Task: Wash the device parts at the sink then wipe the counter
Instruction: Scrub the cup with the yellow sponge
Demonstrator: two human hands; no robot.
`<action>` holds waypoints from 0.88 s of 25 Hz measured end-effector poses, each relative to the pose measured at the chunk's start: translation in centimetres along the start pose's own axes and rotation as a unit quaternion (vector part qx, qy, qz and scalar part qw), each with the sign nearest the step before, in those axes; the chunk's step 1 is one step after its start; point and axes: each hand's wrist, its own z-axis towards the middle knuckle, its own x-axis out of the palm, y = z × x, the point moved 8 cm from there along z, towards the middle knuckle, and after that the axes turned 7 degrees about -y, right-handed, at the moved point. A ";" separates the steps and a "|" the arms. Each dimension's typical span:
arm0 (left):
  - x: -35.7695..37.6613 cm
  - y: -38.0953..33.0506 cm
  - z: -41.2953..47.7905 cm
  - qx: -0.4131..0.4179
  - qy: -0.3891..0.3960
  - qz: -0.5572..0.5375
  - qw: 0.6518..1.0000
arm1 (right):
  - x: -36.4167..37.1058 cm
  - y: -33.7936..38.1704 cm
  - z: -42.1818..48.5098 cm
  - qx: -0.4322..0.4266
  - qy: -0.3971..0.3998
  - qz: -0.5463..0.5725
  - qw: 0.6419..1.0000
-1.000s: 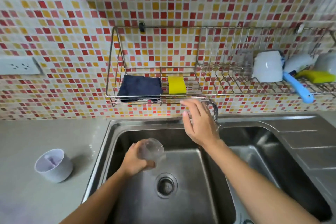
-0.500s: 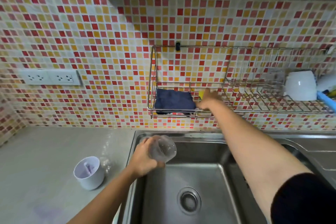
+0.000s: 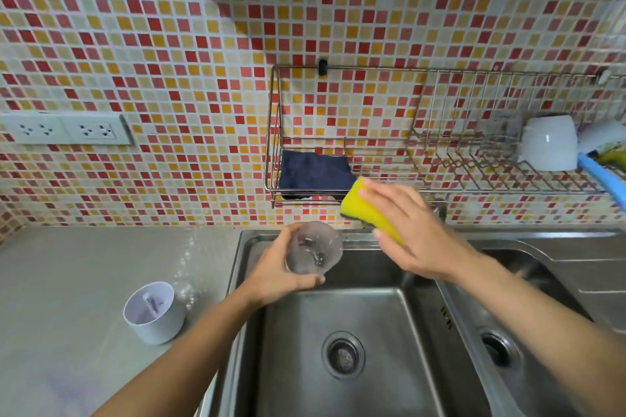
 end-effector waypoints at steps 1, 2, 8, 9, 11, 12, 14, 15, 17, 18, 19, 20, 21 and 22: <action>0.4 -0.1 0.0 0.013 0.002 0.016 1.000 | 0.8 0.8 -1.9 -0.034 0.033 -0.007 0.999; 0.9 -0.4 0.0 0.030 0.010 0.036 0.999 | 1.9 0.9 -3.4 -0.052 0.067 -0.016 0.996; 3.5 -2.2 -0.7 0.101 0.027 0.103 0.989 | 4.4 0.2 -5.4 -0.074 0.138 -0.068 0.985; 3.6 -2.1 -0.7 0.098 0.014 0.099 0.990 | 4.5 0.5 -5.4 -0.083 0.141 -0.073 0.984; 3.2 -1.9 -0.6 0.095 -0.017 0.085 0.992 | 4.9 1.2 -6.0 -0.100 0.152 -0.071 0.981; 3.2 -2.0 -0.7 0.100 -0.024 0.084 0.991 | 5.1 1.5 -6.4 -0.105 0.158 -0.070 0.979; 3.7 -2.9 -1.1 0.124 -0.014 0.084 0.989 | 5.5 1.9 -6.4 -0.108 0.173 -0.077 0.976; 4.1 -3.4 -1.2 0.136 -0.009 0.081 0.987 | 5.6 2.1 -6.1 -0.110 0.176 -0.083 0.975; 4.5 -4.0 -1.5 0.151 -0.011 0.071 0.986 | 5.6 2.5 -5.4 -0.135 0.167 -0.091 0.973; 4.5 -4.2 -1.6 0.153 -0.011 0.065 0.986 | 5.4 2.8 -5.1 -0.156 0.162 -0.095 0.970; 4.4 -4.2 -1.6 0.152 -0.004 0.057 0.987 | 5.0 3.1 -5.0 -0.177 0.160 -0.102 0.966; 4.4 -4.2 -1.7 0.149 0.018 0.046 0.988 | 4.5 3.4 -4.9 -0.194 0.149 -0.109 0.964; 4.4 -4.2 -1.7 0.142 0.049 0.035 0.988 | 3.9 3.7 -4.8 -0.206 0.140 -0.111 0.962; 4.5 -4.1 -1.8 0.131 0.084 0.027 0.987 | 3.3 4.1 -4.7 -0.218 0.138 -0.107 0.960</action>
